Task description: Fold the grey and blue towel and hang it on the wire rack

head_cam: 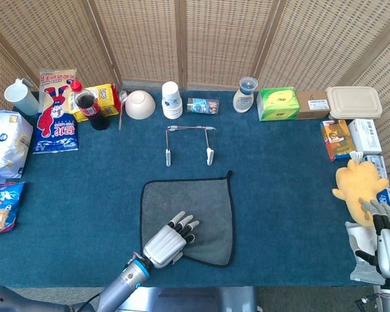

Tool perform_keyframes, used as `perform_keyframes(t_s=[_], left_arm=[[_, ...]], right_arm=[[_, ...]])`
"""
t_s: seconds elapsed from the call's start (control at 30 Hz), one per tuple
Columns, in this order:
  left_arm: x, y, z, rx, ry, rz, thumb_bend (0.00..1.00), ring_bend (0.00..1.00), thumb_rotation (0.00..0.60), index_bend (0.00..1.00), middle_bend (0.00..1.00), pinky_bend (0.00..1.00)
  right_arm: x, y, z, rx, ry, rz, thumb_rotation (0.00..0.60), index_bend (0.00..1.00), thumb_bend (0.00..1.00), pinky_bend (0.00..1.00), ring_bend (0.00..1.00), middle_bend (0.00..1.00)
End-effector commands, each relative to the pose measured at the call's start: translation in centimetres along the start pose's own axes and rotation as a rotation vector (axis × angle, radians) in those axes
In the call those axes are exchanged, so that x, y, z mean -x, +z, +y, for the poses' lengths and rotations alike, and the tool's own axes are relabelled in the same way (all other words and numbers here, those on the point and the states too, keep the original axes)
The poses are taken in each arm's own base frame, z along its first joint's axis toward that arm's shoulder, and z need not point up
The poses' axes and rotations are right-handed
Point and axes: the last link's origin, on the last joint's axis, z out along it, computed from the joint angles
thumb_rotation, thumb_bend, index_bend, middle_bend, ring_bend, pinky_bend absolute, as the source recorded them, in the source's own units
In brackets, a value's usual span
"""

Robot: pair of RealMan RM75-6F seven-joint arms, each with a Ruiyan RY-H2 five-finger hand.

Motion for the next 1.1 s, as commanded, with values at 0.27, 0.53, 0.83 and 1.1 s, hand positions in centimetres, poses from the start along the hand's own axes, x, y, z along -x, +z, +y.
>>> perform_keyframes(t_s=[0.27,0.53,0.83,1.1], left_arm=[[-0.2,0.3,0.1,-0.019,-0.058,0.013,0.14,0.03,0.600,0.55,0.20,0.00],[-0.7,0.5,-0.7,-0.042,-0.083,0.016,0.16,0.04,0.600,0.57,0.22,0.00],[-2.4,2.0,-2.5,-0.071,-0.106,0.043,0.16,0.03,0.600,0.53,0.21,0.00],[-3.6,4.0,-3.9,-0.088,-0.080,0.067,0.16,0.01,0.600,0.51,0.19,0.00]], right_arm=[[0.0,-0.1,0.1,0.003,0.003,-0.001,0.600,0.12,0.35,0.00,0.00,0.11],[0.0,-0.1,0.1,0.002,0.004,0.000,0.600,0.12,0.34,0.00,0.00,0.10],[0.1,-0.2,0.3,0.006,0.006,-0.004,0.600,0.12,0.35,0.00,0.00,0.11],[0.0,-0.1,0.6,0.012,0.008,-0.002,0.600,0.12,0.34,0.00,0.00,0.11]])
